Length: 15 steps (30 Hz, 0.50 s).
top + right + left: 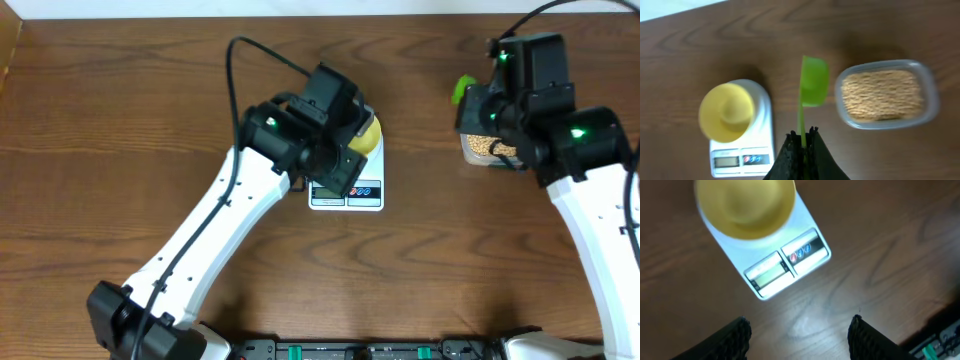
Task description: Scoop item into bowl and weigh 50g on scale
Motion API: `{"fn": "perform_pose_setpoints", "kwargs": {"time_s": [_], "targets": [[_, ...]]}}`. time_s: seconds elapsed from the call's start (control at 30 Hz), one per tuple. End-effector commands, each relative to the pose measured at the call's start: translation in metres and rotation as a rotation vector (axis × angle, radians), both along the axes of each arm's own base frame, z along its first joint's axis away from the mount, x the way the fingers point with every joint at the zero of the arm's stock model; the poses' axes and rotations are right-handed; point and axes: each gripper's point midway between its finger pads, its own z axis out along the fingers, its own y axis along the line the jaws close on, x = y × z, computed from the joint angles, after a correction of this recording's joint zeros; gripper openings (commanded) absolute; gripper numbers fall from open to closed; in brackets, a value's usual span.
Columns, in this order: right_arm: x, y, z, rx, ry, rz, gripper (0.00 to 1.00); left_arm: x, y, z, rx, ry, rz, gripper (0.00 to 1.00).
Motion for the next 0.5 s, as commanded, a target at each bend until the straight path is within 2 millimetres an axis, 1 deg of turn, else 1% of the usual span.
{"fn": "perform_pose_setpoints", "kwargs": {"time_s": [0.0, 0.13, 0.37, 0.47], "targets": [[-0.004, -0.025, 0.014, -0.093, -0.031, -0.084, 0.01, -0.012, -0.011, -0.016, -0.035, 0.053, -0.027, 0.65], [-0.011, -0.028, 0.008, -0.105, 0.008, -0.086, 0.01, -0.022, -0.028, -0.04, -0.078, 0.073, -0.073, 0.65], [-0.018, -0.035, 0.002, -0.112, 0.046, -0.1, 0.01, -0.039, -0.041, -0.081, -0.066, 0.087, -0.13, 0.65], [-0.02, -0.039, 0.0, -0.116, 0.061, -0.109, 0.01, -0.04, -0.048, -0.096, -0.074, 0.082, -0.134, 0.65]]}}
